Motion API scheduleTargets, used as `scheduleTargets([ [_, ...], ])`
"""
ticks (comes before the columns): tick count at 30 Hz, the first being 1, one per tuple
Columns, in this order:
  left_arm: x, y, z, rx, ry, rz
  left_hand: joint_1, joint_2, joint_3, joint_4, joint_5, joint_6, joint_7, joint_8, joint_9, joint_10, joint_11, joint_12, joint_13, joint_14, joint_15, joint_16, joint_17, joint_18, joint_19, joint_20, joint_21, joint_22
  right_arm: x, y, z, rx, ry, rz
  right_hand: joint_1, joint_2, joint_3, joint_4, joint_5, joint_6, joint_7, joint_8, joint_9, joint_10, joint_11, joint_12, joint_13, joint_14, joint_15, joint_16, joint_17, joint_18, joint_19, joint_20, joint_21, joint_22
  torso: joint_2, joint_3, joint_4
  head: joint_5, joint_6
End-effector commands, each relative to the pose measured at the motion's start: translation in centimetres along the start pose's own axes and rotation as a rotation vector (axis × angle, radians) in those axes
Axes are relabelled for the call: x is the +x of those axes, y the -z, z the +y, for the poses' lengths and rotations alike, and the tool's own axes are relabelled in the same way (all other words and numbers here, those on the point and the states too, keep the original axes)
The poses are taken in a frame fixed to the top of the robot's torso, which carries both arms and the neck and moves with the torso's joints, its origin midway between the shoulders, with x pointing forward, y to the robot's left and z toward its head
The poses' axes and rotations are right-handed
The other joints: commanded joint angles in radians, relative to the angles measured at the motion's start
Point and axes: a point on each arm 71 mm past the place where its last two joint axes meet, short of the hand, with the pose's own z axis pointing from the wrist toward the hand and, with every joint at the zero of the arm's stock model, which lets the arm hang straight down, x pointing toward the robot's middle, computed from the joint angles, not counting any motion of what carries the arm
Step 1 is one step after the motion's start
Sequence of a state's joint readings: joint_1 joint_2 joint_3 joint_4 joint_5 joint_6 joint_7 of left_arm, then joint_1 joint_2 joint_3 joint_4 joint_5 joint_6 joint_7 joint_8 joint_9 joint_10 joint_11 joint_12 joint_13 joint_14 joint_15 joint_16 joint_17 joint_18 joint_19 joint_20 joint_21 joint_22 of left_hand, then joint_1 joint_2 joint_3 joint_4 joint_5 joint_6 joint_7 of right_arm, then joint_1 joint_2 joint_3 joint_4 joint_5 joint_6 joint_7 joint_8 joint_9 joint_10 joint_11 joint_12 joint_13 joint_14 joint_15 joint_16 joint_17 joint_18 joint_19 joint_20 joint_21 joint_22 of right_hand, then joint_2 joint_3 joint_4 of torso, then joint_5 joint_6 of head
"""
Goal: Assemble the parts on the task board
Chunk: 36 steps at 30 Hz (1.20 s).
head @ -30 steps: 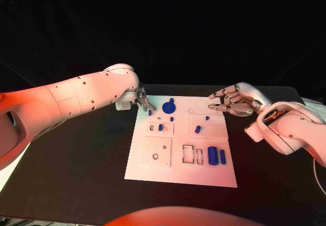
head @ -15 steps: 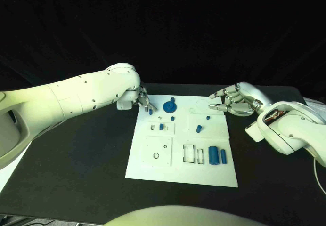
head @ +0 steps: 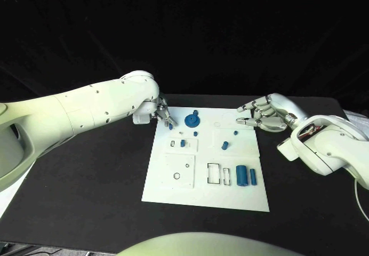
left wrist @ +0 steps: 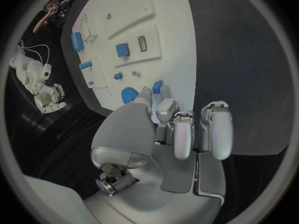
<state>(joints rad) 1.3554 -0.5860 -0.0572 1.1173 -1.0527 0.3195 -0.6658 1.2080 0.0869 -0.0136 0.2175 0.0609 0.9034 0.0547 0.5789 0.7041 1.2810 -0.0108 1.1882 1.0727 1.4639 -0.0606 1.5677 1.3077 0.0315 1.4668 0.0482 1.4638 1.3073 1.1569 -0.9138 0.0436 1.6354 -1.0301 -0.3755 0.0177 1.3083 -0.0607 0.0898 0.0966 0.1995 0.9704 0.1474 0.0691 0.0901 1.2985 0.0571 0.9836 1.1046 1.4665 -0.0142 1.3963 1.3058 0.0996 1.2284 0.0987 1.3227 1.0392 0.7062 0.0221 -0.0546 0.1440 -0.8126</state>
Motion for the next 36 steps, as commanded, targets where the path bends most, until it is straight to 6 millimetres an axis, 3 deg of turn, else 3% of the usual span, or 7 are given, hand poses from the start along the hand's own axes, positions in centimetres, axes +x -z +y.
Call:
scheduleTargets([
  [1, 0.20, -0.01, -0.25, 0.014, -0.004, 0.026, 0.011, -0.001, 0.003, -0.005, 0.003, -0.008, 0.003, 0.005, 0.002, 0.005, -0.001, 0.005, -0.001, 0.107, -0.008, 0.003, 0.263, 0.005, 0.029, -0.006, 0.003, 0.117, 0.13, 0.04, 0.04, -0.005, 0.001, 0.013, 0.008, 0.001, -0.006, 0.000, 0.006, 0.006, -0.001, 0.004, 0.001, -0.006, 0.001, -0.002, 0.000, 0.045, 0.000, -0.004, 0.001, 0.007, -0.004, -0.001, -0.004, 0.000, 0.000, -0.0002, -0.0004, 0.000, 0.000],
  [21, 0.30, -0.28, -0.53, 0.010, -0.004, 0.025, 0.023, 0.008, 0.014, -0.013, 0.002, -0.010, 0.002, 0.003, 0.005, 0.004, -0.001, 0.005, -0.001, 0.107, -0.009, 0.003, 0.263, 0.005, 0.029, -0.006, 0.003, 0.118, 0.15, 0.06, 0.06, -0.005, 0.001, 0.014, 0.008, 0.001, -0.006, 0.000, 0.006, 0.006, -0.001, 0.004, 0.001, -0.006, 0.001, -0.002, 0.000, 0.045, 0.000, -0.004, 0.001, 0.007, -0.004, -0.001, -0.004, 0.000, 0.000, -0.0004, -0.0005, -0.003, -0.005],
  [27, 0.27, -0.30, -0.45, 0.012, 0.013, 0.017, 0.171, 0.047, 0.178, -0.120, 0.008, -0.042, -0.005, -0.020, 0.005, -0.012, -0.011, -0.012, -0.011, 0.107, -0.020, 0.003, 0.263, 0.006, 0.027, -0.018, 0.000, 0.116, 0.17, 0.04, 0.05, -0.004, 0.001, 0.015, 0.007, 0.002, -0.008, 0.001, 0.006, 0.006, -0.001, 0.004, 0.001, -0.005, 0.001, -0.001, 0.001, 0.046, 0.000, -0.004, 0.002, 0.007, -0.003, -0.001, -0.005, 0.000, -0.001, 0.0003, -0.0001, -0.003, -0.007],
  [29, 0.27, -0.28, -0.38, 0.015, 0.024, 0.015, 0.167, 0.024, 0.273, -0.141, 0.009, -0.044, 0.004, -0.024, 0.008, -0.015, -0.003, -0.021, -0.018, 0.107, -0.014, 0.003, 0.263, 0.006, 0.026, -0.016, -0.001, 0.115, 0.17, 0.04, 0.04, -0.004, 0.001, 0.016, 0.007, 0.002, -0.008, 0.001, 0.006, 0.006, -0.001, 0.004, 0.001, -0.005, 0.001, -0.001, 0.001, 0.046, 0.000, -0.004, 0.002, 0.007, -0.003, -0.001, -0.005, 0.000, -0.001, 0.0003, -0.0005, -0.003, -0.006],
  [30, 0.27, -0.26, -0.35, 0.017, 0.030, 0.014, 0.123, -0.016, 0.359, -0.142, 0.003, -0.042, 0.014, -0.023, 0.015, -0.012, 0.004, -0.024, -0.022, 0.107, -0.010, 0.003, 0.263, 0.006, 0.026, -0.012, -0.002, 0.115, 0.17, 0.04, 0.03, -0.004, 0.001, 0.016, 0.007, 0.002, -0.008, 0.001, 0.006, 0.006, -0.001, 0.004, 0.001, -0.005, 0.001, -0.001, 0.001, 0.046, 0.000, -0.004, 0.002, 0.007, -0.003, -0.001, -0.005, 0.000, 0.000, 0.0003, -0.0007, -0.003, -0.006],
  [32, 0.30, -0.21, -0.23, 0.022, 0.046, 0.017, 0.077, -0.058, 0.484, -0.157, 0.004, -0.041, 0.015, -0.018, 0.028, -0.009, -0.002, -0.025, -0.026, 0.107, -0.006, 0.003, 0.263, 0.006, 0.026, -0.008, -0.003, 0.115, 0.16, 0.04, 0.01, -0.003, 0.001, 0.016, 0.007, 0.002, -0.008, 0.001, 0.006, 0.006, -0.001, 0.004, 0.001, -0.005, 0.001, -0.001, 0.001, 0.046, 0.000, -0.004, 0.002, 0.007, -0.003, -0.001, -0.005, 0.000, 0.000, 0.0004, -0.0010, -0.003, -0.007],
  [36, 0.38, -0.04, -0.02, 0.033, 0.072, 0.020, 0.010, -0.105, 0.631, -0.182, 0.004, -0.042, 0.012, -0.005, 0.052, -0.003, 0.000, -0.024, -0.028, 0.107, -0.006, 0.003, 0.263, 0.006, 0.026, -0.004, -0.004, 0.117, 0.17, 0.04, -0.01, -0.002, 0.001, 0.017, 0.007, 0.002, -0.008, 0.001, 0.006, 0.006, -0.001, 0.004, 0.001, -0.005, 0.001, -0.001, 0.001, 0.046, 0.000, -0.004, 0.002, 0.007, -0.003, -0.001, -0.005, 0.000, -0.001, 0.0005, -0.0005, -0.003, -0.008],
])
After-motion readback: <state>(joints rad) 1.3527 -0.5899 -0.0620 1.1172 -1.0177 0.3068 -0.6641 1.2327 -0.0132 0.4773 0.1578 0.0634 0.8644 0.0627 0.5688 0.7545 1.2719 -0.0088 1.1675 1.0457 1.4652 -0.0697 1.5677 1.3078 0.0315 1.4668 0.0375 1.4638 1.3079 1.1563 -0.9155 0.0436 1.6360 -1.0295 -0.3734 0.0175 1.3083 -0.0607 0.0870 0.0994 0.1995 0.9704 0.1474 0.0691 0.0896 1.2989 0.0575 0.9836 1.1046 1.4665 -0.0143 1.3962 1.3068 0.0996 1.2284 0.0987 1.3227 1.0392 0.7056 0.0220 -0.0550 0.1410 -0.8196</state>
